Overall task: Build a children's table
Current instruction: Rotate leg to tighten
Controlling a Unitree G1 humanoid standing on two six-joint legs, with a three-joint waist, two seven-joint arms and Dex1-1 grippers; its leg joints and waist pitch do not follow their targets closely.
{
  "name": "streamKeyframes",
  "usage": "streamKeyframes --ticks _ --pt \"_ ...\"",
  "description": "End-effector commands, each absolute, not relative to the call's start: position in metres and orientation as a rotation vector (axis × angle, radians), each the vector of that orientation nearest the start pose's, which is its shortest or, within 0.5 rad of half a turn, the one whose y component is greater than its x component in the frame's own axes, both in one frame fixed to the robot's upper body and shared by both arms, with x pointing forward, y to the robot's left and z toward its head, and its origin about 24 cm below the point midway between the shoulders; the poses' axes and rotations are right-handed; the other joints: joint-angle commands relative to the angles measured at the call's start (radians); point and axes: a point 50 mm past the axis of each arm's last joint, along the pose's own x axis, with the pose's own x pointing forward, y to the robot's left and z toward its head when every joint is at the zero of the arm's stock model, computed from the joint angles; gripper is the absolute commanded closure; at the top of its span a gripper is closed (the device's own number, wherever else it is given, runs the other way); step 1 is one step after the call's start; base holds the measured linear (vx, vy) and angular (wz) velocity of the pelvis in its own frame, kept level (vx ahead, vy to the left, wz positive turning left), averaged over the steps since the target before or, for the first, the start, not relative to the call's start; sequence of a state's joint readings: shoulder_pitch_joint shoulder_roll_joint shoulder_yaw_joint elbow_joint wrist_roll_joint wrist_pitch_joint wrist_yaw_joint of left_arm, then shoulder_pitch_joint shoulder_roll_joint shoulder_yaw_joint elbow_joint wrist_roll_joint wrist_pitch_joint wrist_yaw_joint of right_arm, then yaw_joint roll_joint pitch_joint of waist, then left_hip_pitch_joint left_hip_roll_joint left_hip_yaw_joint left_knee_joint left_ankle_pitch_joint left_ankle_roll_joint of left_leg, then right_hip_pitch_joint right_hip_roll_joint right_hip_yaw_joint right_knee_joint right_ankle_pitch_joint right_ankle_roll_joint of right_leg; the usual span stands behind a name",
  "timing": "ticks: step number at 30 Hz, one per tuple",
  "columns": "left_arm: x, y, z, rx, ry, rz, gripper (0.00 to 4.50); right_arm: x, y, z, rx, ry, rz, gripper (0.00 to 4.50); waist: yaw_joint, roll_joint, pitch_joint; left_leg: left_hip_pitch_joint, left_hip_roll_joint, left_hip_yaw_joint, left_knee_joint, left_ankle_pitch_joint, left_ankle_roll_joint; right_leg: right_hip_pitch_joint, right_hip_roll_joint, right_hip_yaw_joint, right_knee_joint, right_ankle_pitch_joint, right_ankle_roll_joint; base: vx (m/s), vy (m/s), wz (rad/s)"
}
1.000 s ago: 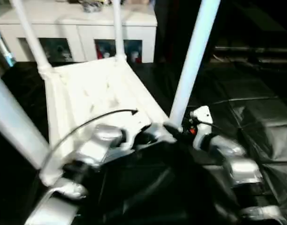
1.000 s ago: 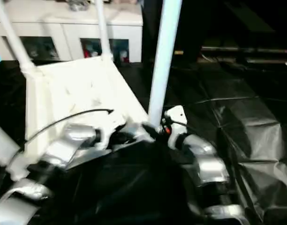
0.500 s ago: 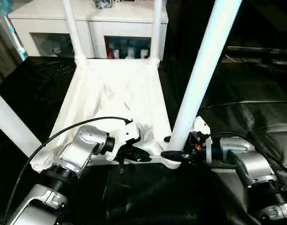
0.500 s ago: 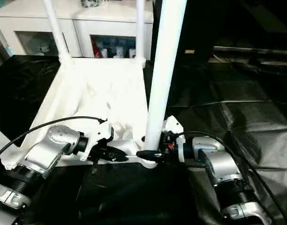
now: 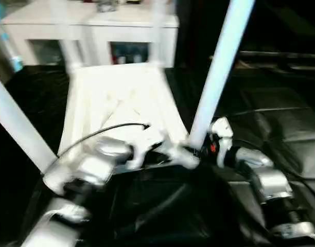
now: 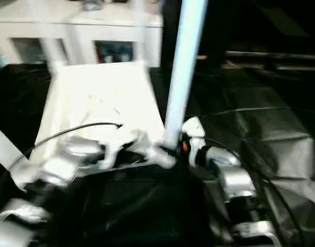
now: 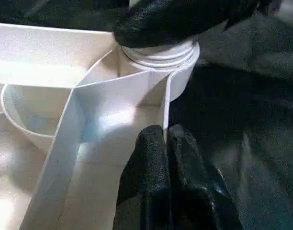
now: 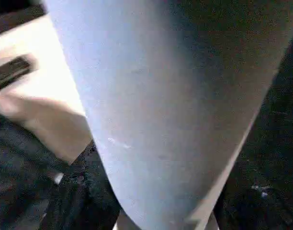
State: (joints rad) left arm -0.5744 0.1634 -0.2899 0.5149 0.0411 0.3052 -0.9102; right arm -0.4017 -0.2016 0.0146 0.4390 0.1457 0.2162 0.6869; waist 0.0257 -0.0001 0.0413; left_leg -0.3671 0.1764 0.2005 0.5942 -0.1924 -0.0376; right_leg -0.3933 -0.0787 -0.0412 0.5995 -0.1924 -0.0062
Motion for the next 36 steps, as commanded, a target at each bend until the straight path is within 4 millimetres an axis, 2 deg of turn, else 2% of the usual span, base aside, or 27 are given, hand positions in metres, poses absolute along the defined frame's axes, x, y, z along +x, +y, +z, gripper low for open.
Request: streamKeyframes --ticks 1,2,5,6,9,12,14,16,17,18,20,21,22,23,24,25,29,30,32,33,35,36 --pt "0.322 0.057 0.053 0.257 0.382 -1.082 4.50 0.295 -0.112 -0.002 0.071 0.464 0.727 2.37 -0.004 -0.002 -0.045 0.012 0.053 -0.033 -0.084 -0.289 -0.002 0.026 -0.066 0.038 -0.093 -0.381 -0.168 0.000 0.000 0.00" --pt "0.321 0.050 0.052 0.250 0.375 -1.078 4.50 0.296 -0.104 -0.004 0.075 0.467 0.699 2.37 -0.007 -0.005 -0.043 0.016 0.052 -0.033 -0.084 -0.312 -0.006 0.021 -0.066 0.039 -0.098 -0.401 -0.163 0.000 0.000 0.00" --pt "0.319 0.043 0.051 0.259 0.370 -1.093 4.50 0.297 -0.090 0.000 0.112 0.431 0.748 2.37 -0.016 -0.003 -0.043 0.019 0.052 -0.037 -0.086 -0.357 -0.009 0.019 -0.066 0.036 -0.104 -0.447 -0.148 0.000 0.000 0.00" --pt "0.319 0.043 0.051 0.260 0.370 -1.094 4.50 0.297 -0.089 0.001 0.114 0.430 0.750 1.89 -0.018 -0.003 -0.043 0.019 0.052 -0.038 -0.087 -0.365 -0.009 0.018 -0.067 0.036 -0.106 -0.451 -0.147 0.000 0.000 0.00" --pt "0.317 0.047 0.052 0.268 0.356 -1.136 4.50 0.295 -0.089 0.009 0.140 0.395 0.845 1.66 -0.022 -0.003 -0.044 0.016 0.054 -0.041 -0.091 -0.377 -0.005 0.020 -0.066 0.036 -0.106 -0.432 -0.147 0.000 0.000 0.00" --pt "0.314 0.051 0.054 0.283 0.343 -1.196 4.50 0.294 -0.098 0.015 0.111 0.380 0.909 1.30 -0.020 -0.003 -0.047 0.014 0.056 -0.037 -0.090 -0.345 0.006 0.024 -0.065 0.038 -0.099 -0.344 -0.172 0.000 0.000 0.00" --pt "0.308 0.060 0.055 0.300 0.335 -1.284 4.50 0.291 -0.111 0.020 0.068 0.375 0.998 1.30 -0.017 -0.004 -0.049 0.009 0.057 -0.035 -0.088 -0.313 0.026 0.032 -0.068 0.040 -0.092 -0.285 -0.196 0.000 0.000 0.00" --pt "0.304 0.064 0.055 0.305 0.338 -1.326 4.50 0.289 -0.118 0.022 0.044 0.375 1.037 1.30 -0.014 -0.007 -0.050 0.008 0.057 -0.033 -0.084 -0.288 0.044 0.035 -0.070 0.040 -0.089 -0.271 -0.203 0.000 0.000 0.00" --pt "0.298 0.072 0.056 0.305 0.340 -1.397 4.50 0.286 -0.129 0.026 0.021 0.374 1.100 1.30 -0.014 -0.011 -0.052 0.006 0.058 -0.030 -0.082 -0.253 0.057 0.038 -0.069 0.040 -0.085 -0.231 -0.219 0.000 0.000 0.00" --pt "0.296 0.075 0.056 0.304 0.345 -1.416 4.50 0.285 -0.133 0.028 0.014 0.376 1.123 1.30 -0.012 -0.009 -0.054 0.006 0.059 -0.031 -0.080 -0.233 0.062 0.039 -0.070 0.040 -0.079 -0.204 -0.227 0.000 0.000 0.00" --pt "0.295 0.080 0.056 0.307 0.356 -1.437 4.50 0.283 -0.139 0.030 0.001 0.380 1.155 1.30 -0.010 -0.005 -0.055 0.008 0.060 -0.029 -0.078 -0.204 0.073 0.039 -0.068 0.039 -0.074 -0.156 -0.245 0.000 0.000 0.00" --pt "0.293 0.087 0.056 0.322 0.377 -1.458 4.50 0.282 -0.148 0.034 -0.015 0.387 1.197 1.30 -0.006 -0.008 -0.057 0.010 0.060 -0.027 -0.075 -0.179 0.085 0.040 -0.066 0.039 -0.068 -0.108 -0.261 0.000 0.000 0.00" --pt "0.293 0.087 0.056 0.322 0.377 -1.458 4.50 0.282 -0.148 0.034 -0.015 0.387 1.197 1.30 0.000 -0.009 -0.061 0.008 0.060 -0.026 -0.072 -0.140 0.100 0.044 -0.066 0.037 -0.060 -0.059 -0.271 0.000 0.000 0.00" --pt "0.293 0.093 0.055 0.337 0.397 -1.467 4.50 0.281 -0.154 0.036 -0.022 0.395 1.229 1.30 0.005 -0.006 -0.062 0.010 0.061 -0.024 -0.069 -0.112 0.112 0.040 -0.065 0.037 -0.056 -0.016 -0.284 0.000 0.000 0.00" --pt "0.293 0.093 0.055 0.337 0.397 -1.467 4.50 0.281 -0.154 0.036 -0.022 0.395 1.229 1.30 0.007 -0.010 -0.061 0.010 0.060 -0.022 -0.068 -0.106 0.117 0.040 -0.063 0.037 -0.055 -0.003 -0.288 0.000 0.000 0.00" --pt "0.294 0.097 0.055 0.342 0.404 -1.470 4.50 0.280 -0.157 0.038 -0.025 0.399 1.246 1.45 0.012 -0.010 -0.058 0.009 0.061 -0.021 -0.069 -0.111 0.119 0.040 -0.064 0.036 -0.055 -0.009 -0.291 0.000 0.000 0.00" --pt "0.295 0.106 0.056 0.354 0.418 -1.474 4.50 0.280 -0.161 0.041 -0.031 0.409 1.289 1.72 0.019 -0.010 -0.055 0.013 0.064 -0.021 -0.072 -0.164 0.090 0.038 -0.065 0.035 -0.061 -0.094 -0.281 0.000 0.000 0.00" --pt "0.294 0.108 0.057 0.354 0.420 -1.474 4.50 0.281 -0.159 0.043 -0.016 0.398 1.296 1.72 0.020 -0.015 -0.054 0.012 0.064 -0.022 -0.075 -0.174 0.076 0.038 -0.067 0.036 -0.062 -0.123 -0.272 0.000 0.000 0.00" --pt "0.294 0.108 0.057 0.353 0.420 -1.473 4.50 0.281 -0.158 0.043 -0.009 0.395 1.298 1.93 0.019 -0.015 -0.053 0.012 0.063 -0.022 -0.075 -0.178 0.068 0.038 -0.068 0.037 -0.064 -0.139 -0.266 0.000 0.000 0.00" --pt "0.294 0.107 0.057 0.351 0.416 -1.466 4.50 0.279 -0.154 0.042 0.005 0.393 1.307 1.95 0.018 -0.025 -0.054 0.011 0.063 -0.022 -0.074 -0.175 0.066 0.039 -0.068 0.038 -0.064 -0.142 -0.262 0.000 0.000 0.00" --pt "0.294 0.106 0.057 0.354 0.412 -1.454 4.50 0.278 -0.151 0.040 0.023 0.394 1.301 2.01 0.019 -0.021 -0.053 0.012 0.063 -0.023 -0.074 -0.167 0.065 0.037 -0.070 0.039 -0.063 -0.144 -0.259 0.000 0.000 0.00" --pt "0.295 0.105 0.057 0.356 0.409 -1.438 4.50 0.278 -0.150 0.038 0.039 0.393 1.284 2.03 0.019 -0.024 -0.053 0.011 0.062 -0.023 -0.074 -0.161 0.066 0.038 -0.069 0.038 -0.063 -0.137 -0.258 0.000 0.000 0.00"
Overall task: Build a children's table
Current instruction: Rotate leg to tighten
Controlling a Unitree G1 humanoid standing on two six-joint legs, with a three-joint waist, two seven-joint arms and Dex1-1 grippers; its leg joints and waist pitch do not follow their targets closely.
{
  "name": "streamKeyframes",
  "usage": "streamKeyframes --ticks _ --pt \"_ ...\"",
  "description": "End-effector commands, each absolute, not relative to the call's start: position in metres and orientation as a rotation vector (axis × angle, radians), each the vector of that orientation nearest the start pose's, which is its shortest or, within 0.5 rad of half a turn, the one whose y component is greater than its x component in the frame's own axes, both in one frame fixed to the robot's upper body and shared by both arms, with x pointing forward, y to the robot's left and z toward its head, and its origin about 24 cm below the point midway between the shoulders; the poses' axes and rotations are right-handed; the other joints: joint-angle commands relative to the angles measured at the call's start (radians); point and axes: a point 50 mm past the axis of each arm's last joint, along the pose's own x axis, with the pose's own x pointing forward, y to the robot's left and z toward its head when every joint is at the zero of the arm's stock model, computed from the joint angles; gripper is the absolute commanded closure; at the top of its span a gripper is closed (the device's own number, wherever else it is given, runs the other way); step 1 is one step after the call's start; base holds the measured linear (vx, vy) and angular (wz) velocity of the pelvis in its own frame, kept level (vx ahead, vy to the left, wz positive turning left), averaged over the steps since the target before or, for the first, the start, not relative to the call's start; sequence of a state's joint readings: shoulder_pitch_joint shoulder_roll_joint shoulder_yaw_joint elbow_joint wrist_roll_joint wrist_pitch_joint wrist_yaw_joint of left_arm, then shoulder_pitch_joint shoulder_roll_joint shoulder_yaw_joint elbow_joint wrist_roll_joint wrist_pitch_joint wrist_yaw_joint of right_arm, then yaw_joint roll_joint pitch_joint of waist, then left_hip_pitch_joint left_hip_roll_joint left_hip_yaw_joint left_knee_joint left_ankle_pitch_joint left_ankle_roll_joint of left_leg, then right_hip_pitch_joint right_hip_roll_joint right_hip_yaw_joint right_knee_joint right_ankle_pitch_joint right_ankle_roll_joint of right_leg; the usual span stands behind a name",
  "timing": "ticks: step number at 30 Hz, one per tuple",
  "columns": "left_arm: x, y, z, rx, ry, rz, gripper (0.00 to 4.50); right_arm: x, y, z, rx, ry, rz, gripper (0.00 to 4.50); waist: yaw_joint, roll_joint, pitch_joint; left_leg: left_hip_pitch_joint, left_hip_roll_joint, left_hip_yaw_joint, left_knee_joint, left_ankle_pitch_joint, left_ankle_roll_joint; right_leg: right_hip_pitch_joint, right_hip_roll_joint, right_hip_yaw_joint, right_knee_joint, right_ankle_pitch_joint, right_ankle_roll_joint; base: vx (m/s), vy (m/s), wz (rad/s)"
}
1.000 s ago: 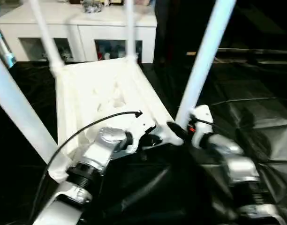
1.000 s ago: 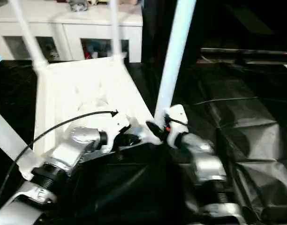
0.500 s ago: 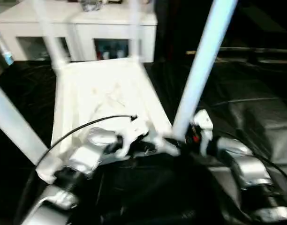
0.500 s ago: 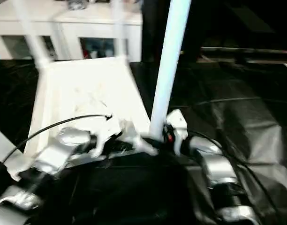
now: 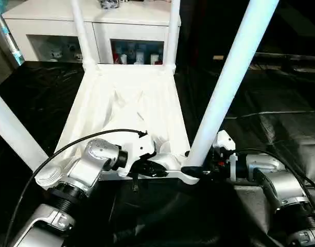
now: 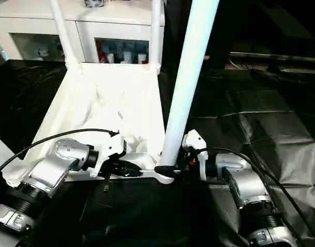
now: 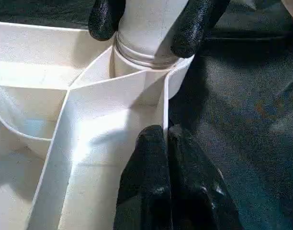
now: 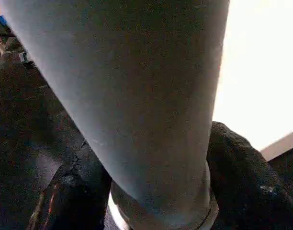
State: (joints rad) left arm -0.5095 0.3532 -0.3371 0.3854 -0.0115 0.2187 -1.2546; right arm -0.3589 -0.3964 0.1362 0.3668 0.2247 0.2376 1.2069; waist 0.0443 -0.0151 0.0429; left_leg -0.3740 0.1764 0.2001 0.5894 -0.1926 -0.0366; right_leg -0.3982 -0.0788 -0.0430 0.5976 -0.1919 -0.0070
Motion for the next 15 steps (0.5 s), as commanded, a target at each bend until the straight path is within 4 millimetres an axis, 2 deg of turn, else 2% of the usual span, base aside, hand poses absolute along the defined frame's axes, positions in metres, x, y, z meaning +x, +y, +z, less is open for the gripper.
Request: streamKeyframes --ticks 1,2,3,5,6,8,9,10,12,14,15 --pt "0.298 0.103 0.057 0.358 0.407 -1.403 4.50 0.279 -0.147 0.035 0.051 0.395 1.249 2.04 0.000 -0.009 -0.055 0.017 0.062 -0.023 -0.069 -0.158 0.067 0.043 -0.069 0.041 -0.060 -0.132 -0.259 0.000 0.000 0.00" --pt "0.302 0.101 0.056 0.358 0.403 -1.344 4.50 0.281 -0.144 0.029 0.054 0.399 1.173 2.04 0.001 -0.010 -0.054 0.017 0.062 -0.023 -0.069 -0.155 0.067 0.041 -0.071 0.041 -0.060 -0.132 -0.258 0.000 0.000 0.00" --pt "0.302 0.101 0.056 0.358 0.403 -1.344 4.50 0.281 -0.144 0.029 0.054 0.399 1.173 2.04 -0.001 -0.012 -0.054 0.016 0.062 -0.023 -0.069 -0.155 0.064 0.041 -0.070 0.042 -0.060 -0.135 -0.257 0.000 0.000 0.00" --pt "0.312 0.095 0.055 0.356 0.397 -1.202 4.50 0.287 -0.139 0.014 0.026 0.419 0.979 2.05 -0.005 -0.011 -0.049 0.018 0.060 -0.024 -0.073 -0.194 0.035 0.035 -0.070 0.041 -0.068 -0.211 -0.241 0.000 0.000 0.00" --pt "0.316 0.091 0.054 0.343 0.393 -1.156 4.50 0.291 -0.137 0.009 0.030 0.422 0.898 2.05 -0.012 -0.014 -0.045 0.016 0.057 -0.028 -0.078 -0.238 0.015 0.038 -0.071 0.040 -0.076 -0.288 -0.220 0.000 0.000 0.00" --pt "0.321 0.080 0.054 0.309 0.383 -1.073 4.50 0.295 -0.131 0.002 0.067 0.431 0.766 2.11 -0.021 -0.014 -0.044 0.016 0.056 -0.035 -0.082 -0.288 -0.015 0.036 -0.075 0.038 -0.084 -0.395 -0.182 0.000 0.000 0.00" --pt "0.322 0.076 0.053 0.301 0.382 -1.055 4.50 0.297 -0.128 0.000 0.077 0.434 0.726 2.12 -0.025 -0.015 -0.044 0.015 0.056 -0.038 -0.083 -0.297 -0.022 0.037 -0.073 0.037 -0.086 -0.416 -0.171 0.000 0.000 0.00" --pt "0.322 0.070 0.053 0.290 0.379 -1.036 4.50 0.299 -0.123 -0.001 0.092 0.439 0.684 2.12 -0.029 -0.009 -0.046 0.016 0.054 -0.041 -0.084 -0.309 -0.026 0.035 -0.073 0.037 -0.091 -0.428 -0.151 0.000 0.000 0.00" --pt "0.320 0.058 0.052 0.275 0.376 -1.024 4.50 0.301 -0.110 -0.002 0.100 0.438 0.647 2.14 -0.034 -0.012 -0.046 0.019 0.053 -0.038 -0.083 -0.321 -0.023 0.029 -0.070 0.038 -0.095 -0.420 -0.150 0.000 0.000 0.00" --pt "0.318 0.053 0.051 0.274 0.375 -1.030 4.50 0.301 -0.101 -0.001 0.097 0.429 0.668 2.14 -0.036 -0.010 -0.045 0.019 0.052 -0.038 -0.083 -0.336 -0.012 0.027 -0.068 0.038 -0.099 -0.428 -0.149 0.000 0.000 0.00" --pt "0.314 0.045 0.049 0.270 0.375 -1.054 4.50 0.299 -0.089 0.002 0.117 0.404 0.735 2.14 -0.037 -0.007 -0.046 0.020 0.053 -0.038 -0.083 -0.341 -0.009 0.026 -0.069 0.039 -0.100 -0.421 -0.150 0.000 0.000 0.00"
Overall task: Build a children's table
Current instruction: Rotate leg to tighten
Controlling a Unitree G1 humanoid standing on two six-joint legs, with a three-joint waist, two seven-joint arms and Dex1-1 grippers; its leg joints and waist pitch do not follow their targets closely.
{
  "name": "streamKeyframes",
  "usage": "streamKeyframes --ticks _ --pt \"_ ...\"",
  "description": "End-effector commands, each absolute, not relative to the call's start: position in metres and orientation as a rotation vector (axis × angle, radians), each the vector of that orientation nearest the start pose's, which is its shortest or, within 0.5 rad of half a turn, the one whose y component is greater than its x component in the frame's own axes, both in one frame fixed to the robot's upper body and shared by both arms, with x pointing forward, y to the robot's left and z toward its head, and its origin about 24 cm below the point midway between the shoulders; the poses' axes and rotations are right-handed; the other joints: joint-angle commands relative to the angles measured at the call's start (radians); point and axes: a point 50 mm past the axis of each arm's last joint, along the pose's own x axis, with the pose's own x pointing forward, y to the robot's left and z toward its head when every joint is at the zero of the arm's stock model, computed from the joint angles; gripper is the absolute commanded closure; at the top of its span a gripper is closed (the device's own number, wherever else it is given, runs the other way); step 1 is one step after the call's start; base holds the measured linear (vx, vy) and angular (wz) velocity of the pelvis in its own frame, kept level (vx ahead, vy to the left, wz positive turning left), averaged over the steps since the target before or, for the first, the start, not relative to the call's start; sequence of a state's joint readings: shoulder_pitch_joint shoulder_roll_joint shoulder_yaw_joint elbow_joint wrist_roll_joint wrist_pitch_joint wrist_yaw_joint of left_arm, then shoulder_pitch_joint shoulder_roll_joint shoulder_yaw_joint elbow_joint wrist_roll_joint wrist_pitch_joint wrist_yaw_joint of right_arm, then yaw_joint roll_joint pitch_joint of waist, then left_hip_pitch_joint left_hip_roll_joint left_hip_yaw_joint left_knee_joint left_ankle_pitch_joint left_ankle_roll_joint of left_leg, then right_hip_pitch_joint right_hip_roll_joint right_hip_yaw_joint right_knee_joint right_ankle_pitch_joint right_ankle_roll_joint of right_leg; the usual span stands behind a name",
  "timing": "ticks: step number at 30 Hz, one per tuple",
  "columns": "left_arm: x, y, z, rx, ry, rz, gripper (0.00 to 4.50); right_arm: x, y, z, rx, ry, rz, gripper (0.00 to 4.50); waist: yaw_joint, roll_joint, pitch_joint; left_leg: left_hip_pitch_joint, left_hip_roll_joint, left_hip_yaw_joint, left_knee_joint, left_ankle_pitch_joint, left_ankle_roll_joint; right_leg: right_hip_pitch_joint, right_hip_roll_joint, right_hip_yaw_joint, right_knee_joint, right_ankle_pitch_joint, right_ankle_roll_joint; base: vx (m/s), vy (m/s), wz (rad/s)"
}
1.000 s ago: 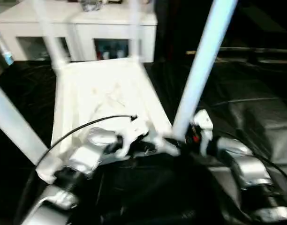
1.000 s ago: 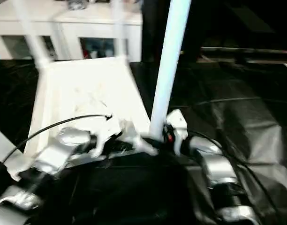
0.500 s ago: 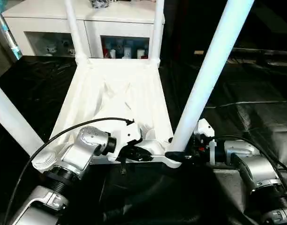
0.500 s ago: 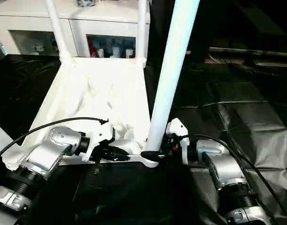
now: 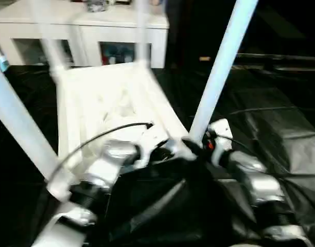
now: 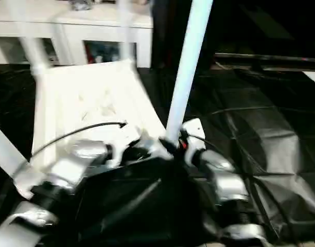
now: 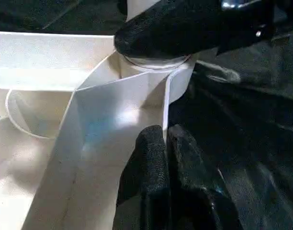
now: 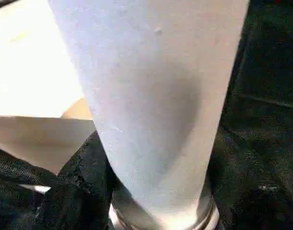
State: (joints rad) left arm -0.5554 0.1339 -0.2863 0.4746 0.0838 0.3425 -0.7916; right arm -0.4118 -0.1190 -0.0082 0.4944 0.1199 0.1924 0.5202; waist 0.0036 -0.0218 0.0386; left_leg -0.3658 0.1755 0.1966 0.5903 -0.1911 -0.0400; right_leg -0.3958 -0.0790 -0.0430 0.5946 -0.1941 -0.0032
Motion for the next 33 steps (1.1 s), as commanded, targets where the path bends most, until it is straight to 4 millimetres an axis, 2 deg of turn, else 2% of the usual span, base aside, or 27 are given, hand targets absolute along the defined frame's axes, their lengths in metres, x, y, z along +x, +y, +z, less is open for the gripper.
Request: streamKeyframes --ticks 1,3,5,6,8,10,11,12,13,14,16,19,21,23,24,26,29,33 --pt "0.312 0.042 0.049 0.265 0.373 -1.069 4.50 0.297 -0.084 0.004 0.133 0.390 0.780 1.80 0.004 0.002 -0.041 0.012 0.054 -0.035 -0.085 -0.345 -0.004 0.023 -0.068 0.039 -0.097 -0.412 -0.155 0.000 0.000 0.00" --pt "0.310 0.041 0.050 0.265 0.366 -1.104 4.50 0.293 -0.081 0.009 0.146 0.376 0.863 1.46 0.004 0.000 -0.043 0.009 0.055 -0.034 -0.085 -0.340 0.004 0.027 -0.066 0.040 -0.094 -0.369 -0.164 0.000 0.000 0.00" --pt "0.309 0.044 0.050 0.279 0.362 -1.132 4.50 0.291 -0.084 0.012 0.147 0.372 0.924 1.43 0.005 -0.001 -0.044 0.008 0.055 -0.033 -0.084 -0.325 0.012 0.029 -0.065 0.041 -0.090 -0.339 -0.172 0.000 0.000 0.00" --pt "0.310 0.047 0.051 0.285 0.360 -1.147 4.50 0.290 -0.088 0.014 0.132 0.370 0.952 1.25 0.007 0.000 -0.046 0.006 0.056 -0.031 -0.082 -0.296 0.027 0.032 -0.066 0.042 -0.085 -0.284 -0.190 0.000 0.000 0.00" --pt "0.310 0.054 0.052 0.298 0.362 -1.174 4.50 0.288 -0.096 0.016 0.099 0.369 1.018 1.10 0.009 -0.002 -0.047 0.004 0.054 -0.029 -0.079 -0.277 0.041 0.037 -0.067 0.041 -0.082 -0.264 -0.202 0.000 0.000 0.00" --pt "0.307 0.064 0.054 0.315 0.365 -1.243 4.50 0.282 -0.109 0.021 0.060 0.369 1.130 1.10 0.015 -0.003 -0.049 0.008 0.055 -0.026 -0.075 -0.253 0.058 0.037 -0.066 0.041 -0.080 -0.233 -0.212 0.000 0.000 0.00" --pt "0.307 0.064 0.054 0.315 0.365 -1.243 4.50 0.282 -0.109 0.021 0.060 0.369 1.130 1.10 0.017 -0.002 -0.048 0.007 0.056 -0.025 -0.076 -0.247 0.065 0.036 -0.068 0.042 -0.080 -0.226 -0.215 0.000 0.000 0.00" --pt "0.301 0.071 0.055 0.328 0.365 -1.326 4.50 0.279 -0.118 0.024 0.034 0.369 1.184 1.10 0.017 -0.003 -0.048 0.004 0.056 -0.024 -0.075 -0.234 0.071 0.038 -0.067 0.042 -0.077 -0.213 -0.221 0.000 0.000 0.00" --pt "0.300 0.073 0.056 0.329 0.366 -1.343 4.50 0.279 -0.120 0.025 0.031 0.371 1.191 1.10 0.021 -0.003 -0.053 0.001 0.056 -0.025 -0.072 -0.208 0.078 0.045 -0.068 0.041 -0.071 -0.181 -0.226 0.000 0.000 0.00" --pt "0.293 0.079 0.057 0.332 0.376 -1.421 4.50 0.279 -0.128 0.027 0.017 0.380 1.223 1.10 0.021 -0.001 -0.053 0.002 0.058 -0.026 -0.073 -0.186 0.086 0.043 -0.067 0.039 -0.066 -0.146 -0.241 0.000 0.000 0.00" --pt "0.290 0.085 0.057 0.338 0.389 -1.451 4.50 0.278 -0.134 0.029 0.006 0.390 1.246 1.10 0.020 0.002 -0.054 0.005 0.060 -0.022 -0.070 -0.166 0.092 0.040 -0.065 0.039 -0.061 -0.098 -0.264 0.000 0.000 0.00" --pt "0.292 0.101 0.056 0.379 0.432 -1.446 4.50 0.280 -0.147 0.033 -0.016 0.420 1.296 1.10 0.031 0.008 -0.053 0.013 0.062 -0.020 -0.070 -0.167 0.092 0.038 -0.062 0.037 -0.059 -0.086 -0.283 0.000 0.000 0.00" --pt "0.294 0.108 0.056 0.391 0.449 -1.441 4.50 0.283 -0.151 0.034 -0.033 0.425 1.298 1.10 0.037 0.009 -0.050 0.015 0.064 -0.019 -0.073 -0.184 0.077 0.038 -0.062 0.037 -0.060 -0.104 -0.285 0.000 0.000 0.00" --pt "0.294 0.112 0.056 0.391 0.452 -1.444 4.50 0.284 -0.153 0.035 -0.036 0.426 1.300 1.10 0.040 0.008 -0.048 0.017 0.065 -0.020 -0.077 -0.221 0.048 0.036 -0.063 0.038 -0.063 -0.155 -0.272 0.000 0.000 0.00" --pt "0.293 0.114 0.057 0.390 0.458 -1.450 4.50 0.284 -0.152 0.036 -0.024 0.421 1.307 1.32 0.040 0.004 -0.049 0.014 0.064 -0.021 -0.077 -0.225 0.040 0.039 -0.065 0.039 -0.062 -0.164 -0.267 0.000 0.000 0.00" --pt "0.292 0.117 0.058 0.390 0.464 -1.456 4.50 0.282 -0.149 0.037 -0.003 0.415 1.329 1.41 0.040 0.003 -0.049 0.014 0.063 -0.021 -0.077 -0.221 0.037 0.039 -0.065 0.040 -0.062 -0.165 -0.260 0.000 0.000 0.00" --pt "0.294 0.119 0.059 0.391 0.457 -1.436 4.50 0.278 -0.142 0.035 0.021 0.418 1.361 1.72 0.042 0.003 -0.051 0.013 0.063 -0.020 -0.073 -0.189 0.048 0.040 -0.065 0.040 -0.057 -0.128 -0.264 0.000 0.000 0.00" --pt "0.302 0.116 0.057 0.392 0.455 -1.333 4.50 0.279 -0.132 0.026 0.029 0.409 1.272 1.93 0.042 0.000 -0.049 0.011 0.061 -0.020 -0.074 -0.183 0.048 0.039 -0.067 0.040 -0.059 -0.137 -0.264 0.000 0.000 0.00"
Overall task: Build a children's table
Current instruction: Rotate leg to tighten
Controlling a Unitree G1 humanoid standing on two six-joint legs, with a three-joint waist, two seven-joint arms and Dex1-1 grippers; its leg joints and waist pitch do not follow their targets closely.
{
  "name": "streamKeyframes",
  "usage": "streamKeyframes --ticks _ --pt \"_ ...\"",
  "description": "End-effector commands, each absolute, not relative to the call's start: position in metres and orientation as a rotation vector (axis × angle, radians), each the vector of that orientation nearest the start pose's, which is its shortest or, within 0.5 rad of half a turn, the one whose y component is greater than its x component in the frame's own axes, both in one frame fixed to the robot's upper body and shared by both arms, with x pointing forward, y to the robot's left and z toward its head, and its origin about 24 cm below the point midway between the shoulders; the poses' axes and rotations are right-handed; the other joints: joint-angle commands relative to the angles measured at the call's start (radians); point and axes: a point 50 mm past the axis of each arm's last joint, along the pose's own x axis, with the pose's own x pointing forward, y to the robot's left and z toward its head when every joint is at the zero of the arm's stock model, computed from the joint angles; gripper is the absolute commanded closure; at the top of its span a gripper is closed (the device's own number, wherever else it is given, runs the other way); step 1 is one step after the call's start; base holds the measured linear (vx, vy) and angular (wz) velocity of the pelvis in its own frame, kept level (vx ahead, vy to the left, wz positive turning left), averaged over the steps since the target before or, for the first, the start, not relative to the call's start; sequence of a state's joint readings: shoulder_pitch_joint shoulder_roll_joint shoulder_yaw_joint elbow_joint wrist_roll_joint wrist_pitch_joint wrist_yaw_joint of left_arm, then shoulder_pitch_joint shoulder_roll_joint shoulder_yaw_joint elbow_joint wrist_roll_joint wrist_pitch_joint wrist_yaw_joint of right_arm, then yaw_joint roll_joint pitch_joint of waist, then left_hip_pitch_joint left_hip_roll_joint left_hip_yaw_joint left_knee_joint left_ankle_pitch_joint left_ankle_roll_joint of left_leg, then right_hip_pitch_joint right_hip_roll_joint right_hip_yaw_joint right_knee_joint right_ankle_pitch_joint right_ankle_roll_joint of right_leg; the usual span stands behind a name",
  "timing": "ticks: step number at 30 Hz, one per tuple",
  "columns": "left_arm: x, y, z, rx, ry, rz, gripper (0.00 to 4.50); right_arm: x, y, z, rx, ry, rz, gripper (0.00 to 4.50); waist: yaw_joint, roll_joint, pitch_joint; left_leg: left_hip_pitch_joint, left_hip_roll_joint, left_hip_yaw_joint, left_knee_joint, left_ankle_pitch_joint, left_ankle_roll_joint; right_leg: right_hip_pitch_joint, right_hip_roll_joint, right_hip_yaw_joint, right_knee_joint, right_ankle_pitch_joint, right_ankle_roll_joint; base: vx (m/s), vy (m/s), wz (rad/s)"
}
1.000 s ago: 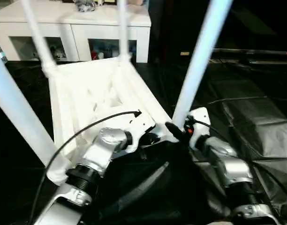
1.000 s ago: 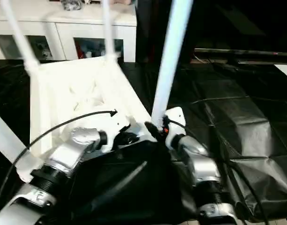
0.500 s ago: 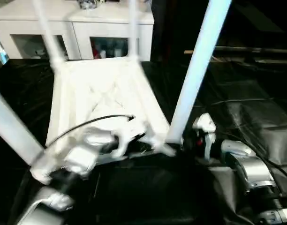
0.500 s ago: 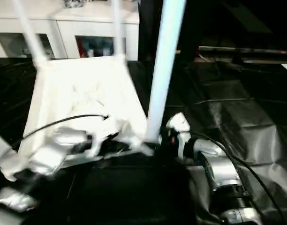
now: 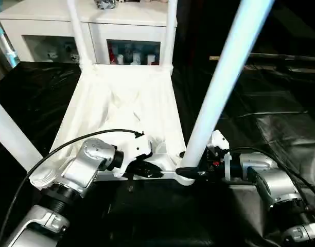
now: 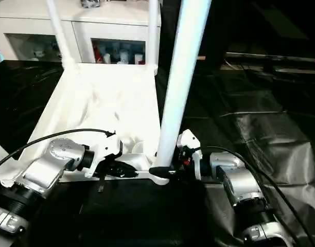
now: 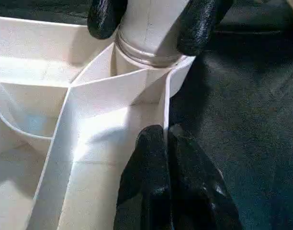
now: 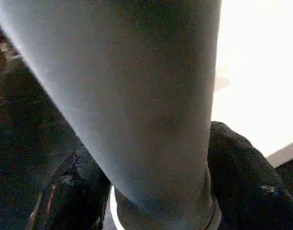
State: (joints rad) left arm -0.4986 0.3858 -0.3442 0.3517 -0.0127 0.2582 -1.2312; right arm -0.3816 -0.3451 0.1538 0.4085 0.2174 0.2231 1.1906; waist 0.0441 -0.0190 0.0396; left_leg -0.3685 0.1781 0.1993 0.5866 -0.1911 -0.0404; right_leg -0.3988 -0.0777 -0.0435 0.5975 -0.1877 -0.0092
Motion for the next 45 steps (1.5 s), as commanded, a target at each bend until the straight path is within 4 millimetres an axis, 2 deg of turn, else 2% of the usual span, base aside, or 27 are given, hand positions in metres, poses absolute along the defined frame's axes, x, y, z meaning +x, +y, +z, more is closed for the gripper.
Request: streamKeyframes --ticks 1,2,3,5,7,8,11,13,15,16,19,21,22,23,24,25,26,29,32,33,36,37,38,40,42,44,45 --pt "0.303 0.115 0.057 0.392 0.454 -1.317 4.50 0.280 -0.132 0.024 0.030 0.410 1.245 1.99 -0.001 -0.002 -0.048 0.015 0.058 -0.023 -0.072 -0.207 0.040 0.039 -0.069 0.041 -0.067 -0.188 -0.249 0.000 0.000 0.00" --pt "0.304 0.115 0.057 0.391 0.454 -1.312 4.50 0.281 -0.131 0.024 0.029 0.410 1.237 1.99 -0.003 -0.003 -0.046 0.016 0.058 -0.025 -0.075 -0.238 0.026 0.038 -0.069 0.041 -0.072 -0.245 -0.234 0.000 0.000 0.00" --pt "0.311 0.112 0.056 0.381 0.441 -1.218 4.50 0.289 -0.129 0.016 0.010 0.405 1.079 2.06 -0.008 -0.001 -0.043 0.015 0.056 -0.026 -0.076 -0.263 0.010 0.036 -0.069 0.042 -0.077 -0.294 -0.217 0.000 0.000 0.00" --pt "0.320 0.107 0.055 0.344 0.429 -1.099 4.50 0.293 -0.125 0.006 0.021 0.416 0.939 2.10 -0.018 -0.001 -0.040 0.020 0.053 -0.032 -0.079 -0.320 -0.021 0.029 -0.071 0.039 -0.088 -0.404 -0.188 0.000 0.000 0.00" --pt "0.327 0.101 0.053 0.312 0.419 -0.986 4.50 0.295 -0.118 0.000 0.049 0.428 0.835 2.16 -0.025 0.004 -0.040 0.014 0.052 -0.038 -0.084 -0.341 -0.035 0.034 -0.070 0.036 -0.094 -0.459 -0.153 -0.027 0.003 -0.04" --pt "0.328 0.097 0.052 0.300 0.417 -0.955 4.50 0.296 -0.114 -0.001 0.057 0.427 0.806 2.20 -0.028 0.002 -0.040 0.017 0.052 -0.042 -0.084 -0.367 -0.039 0.030 -0.069 0.033 -0.097 -0.477 -0.142 0.000 0.000 0.00" --pt "0.328 0.078 0.050 0.278 0.406 -0.912 4.50 0.299 -0.095 -0.003 0.064 0.433 0.719 2.20 -0.041 0.013 -0.039 0.021 0.048 -0.042 -0.083 -0.409 -0.038 0.020 -0.065 0.034 -0.106 -0.489 -0.135 0.000 0.000 0.00" --pt "0.327 0.074 0.050 0.275 0.402 -0.915 4.50 0.300 -0.092 -0.003 0.062 0.433 0.710 2.20 -0.044 0.007 -0.040 0.021 0.046 -0.043 -0.082 -0.416 -0.033 0.020 -0.066 0.033 -0.110 -0.510 -0.127 0.000 0.000 0.00" --pt "0.323 0.065 0.050 0.279 0.391 -0.962 4.50 0.301 -0.085 0.002 0.076 0.397 0.761 1.68 -0.041 0.016 -0.040 0.023 0.046 -0.044 -0.081 -0.426 -0.019 0.017 -0.067 0.033 -0.116 -0.534 -0.113 0.000 0.000 0.00" --pt "0.322 0.062 0.051 0.282 0.385 -0.984 4.50 0.301 -0.084 0.004 0.101 0.386 0.780 1.68 -0.044 0.012 -0.040 0.020 0.046 -0.044 -0.082 -0.427 -0.017 0.018 -0.065 0.033 -0.116 -0.517 -0.114 0.000 0.000 0.00" --pt "0.319 0.058 0.051 0.288 0.375 -1.030 4.50 0.302 -0.083 0.010 0.141 0.356 0.820 1.49 -0.042 0.015 -0.043 0.017 0.050 -0.044 -0.086 -0.418 -0.009 0.022 -0.063 0.033 -0.109 -0.448 -0.136 0.000 0.000 0.00" --pt "0.317 0.060 0.054 0.304 0.355 -1.078 4.50 0.302 -0.103 0.020 0.095 0.304 0.872 1.32 -0.042 0.018 -0.045 0.015 0.051 -0.041 -0.087 -0.405 -0.005 0.027 -0.060 0.034 -0.102 -0.370 -0.161 0.000 0.000 0.00" --pt "0.317 0.060 0.054 0.304 0.355 -1.078 4.50 0.302 -0.103 0.020 0.095 0.304 0.872 1.32 -0.039 0.018 -0.047 0.016 0.052 -0.040 -0.086 -0.394 -0.001 0.029 -0.061 0.035 -0.101 -0.348 -0.167 0.000 0.000 0.00" --pt "0.316 0.061 0.054 0.306 0.349 -1.089 4.50 0.302 -0.113 0.024 0.086 0.293 0.881 1.32 -0.035 0.014 -0.049 0.012 0.054 -0.035 -0.083 -0.340 0.018 0.034 -0.061 0.038 -0.092 -0.263 -0.195 0.000 0.000 0.00" --pt "0.315 0.062 0.055 0.305 0.352 -1.095 4.50 0.302 -0.126 0.028 0.072 0.279 0.871 1.32 -0.034 0.016 -0.049 0.012 0.053 -0.033 -0.082 -0.327 0.025 0.033 -0.062 0.038 -0.092 -0.252 -0.202 0.000 0.000 0.00" --pt "0.314 0.062 0.055 0.305 0.345 -1.104 4.50 0.306 -0.146 0.033 0.066 0.265 0.821 1.32 -0.033 0.009 -0.048 0.013 0.053 -0.030 -0.081 -0.321 0.032 0.033 -0.063 0.038 -0.094 -0.258 -0.205 0.000 0.000 0.00" --pt "0.313 0.063 0.055 0.301 0.344 -1.107 4.50 0.308 -0.167 0.040 0.060 0.250 0.770 1.32 -0.023 0.007 -0.052 0.016 0.053 -0.026 -0.072 -0.281 0.053 0.036 -0.066 0.039 -0.091 -0.242 -0.217 0.000 0.000 0.00" --pt "0.311 0.064 0.055 0.297 0.341 -1.110 4.50 0.309 -0.195 0.050 0.057 0.231 0.729 1.32 -0.014 0.005 -0.054 0.010 0.051 -0.022 -0.067 -0.220 0.076 0.041 -0.065 0.040 -0.085 -0.198 -0.228 0.000 0.000 0.00" --pt "0.303 0.064 0.056 0.271 0.317 -1.156 4.50 0.297 -0.233 0.064 -0.002 0.239 0.766 1.32 0.003 -0.002 -0.057 0.005 0.055 -0.020 -0.059 -0.123 0.131 0.048 -0.065 0.036 -0.069 -0.088 -0.253 0.000 0.000 0.00" --pt "0.300 0.065 0.055 0.270 0.317 -1.170 4.50 0.293 -0.241 0.068 -0.024 0.242 0.776 1.32 0.005 -0.002 -0.057 0.002 0.055 -0.021 -0.058 -0.115 0.135 0.051 -0.067 0.036 -0.067 -0.085 -0.254 0.000 0.000 0.00" --pt "0.296 0.067 0.054 0.275 0.308 -1.168 4.50 0.285 -0.249 0.072 -0.031 0.250 0.800 1.32 0.009 -0.006 -0.054 0.001 0.052 -0.019 -0.055 -0.105 0.150 0.050 -0.066 0.035 -0.068 -0.102 -0.251 0.000 0.000 0.00" --pt "0.296 0.067 0.054 0.275 0.308 -1.168 4.50 0.285 -0.249 0.072 -0.031 0.250 0.800 1.32 0.008 -0.012 -0.053 0.001 0.052 -0.019 -0.055 -0.113 0.155 0.050 -0.066 0.034 -0.069 -0.131 -0.242 0.000 0.000 0.00" --pt "0.296 0.068 0.053 0.273 0.302 -1.164 4.50 0.283 -0.250 0.073 -0.027 0.254 0.816 1.32 0.004 -0.012 -0.050 0.001 0.050 -0.019 -0.056 -0.136 0.150 0.046 -0.065 0.032 -0.077 -0.193 -0.226 0.000 0.000 0.00" --pt "0.296 0.068 0.059 0.255 0.248 -1.123 4.50 0.274 -0.245 0.072 -0.005 0.276 0.877 1.32 0.000 -0.022 -0.046 0.003 0.052 -0.019 -0.057 -0.184 0.134 0.041 -0.065 0.032 -0.087 -0.295 -0.197 0.000 0.000 0.00" --pt "0.291 0.068 0.068 0.229 0.198 -1.122 4.50 0.265 -0.234 0.066 0.022 0.304 0.964 1.32 0.001 -0.014 -0.045 0.002 0.056 -0.024 -0.061 -0.193 0.117 0.039 -0.066 0.033 -0.088 -0.331 -0.179 0.000 0.000 0.00" --pt "0.285 0.070 0.072 0.230 0.193 -1.121 4.06 0.262 -0.222 0.061 0.038 0.314 1.008 1.19 -0.003 -0.015 -0.048 -0.001 0.058 -0.025 -0.061 -0.180 0.116 0.039 -0.066 0.034 -0.083 -0.301 -0.183 0.000 0.000 0.00" --pt "0.285 0.070 0.072 0.230 0.193 -1.121 4.06 0.262 -0.222 0.061 0.039 0.315 1.009 1.19 -0.002 -0.011 -0.050 -0.002 0.057 -0.025 -0.060 -0.169 0.114 0.040 -0.066 0.034 -0.078 -0.281 -0.191 0.000 0.000 0.00"
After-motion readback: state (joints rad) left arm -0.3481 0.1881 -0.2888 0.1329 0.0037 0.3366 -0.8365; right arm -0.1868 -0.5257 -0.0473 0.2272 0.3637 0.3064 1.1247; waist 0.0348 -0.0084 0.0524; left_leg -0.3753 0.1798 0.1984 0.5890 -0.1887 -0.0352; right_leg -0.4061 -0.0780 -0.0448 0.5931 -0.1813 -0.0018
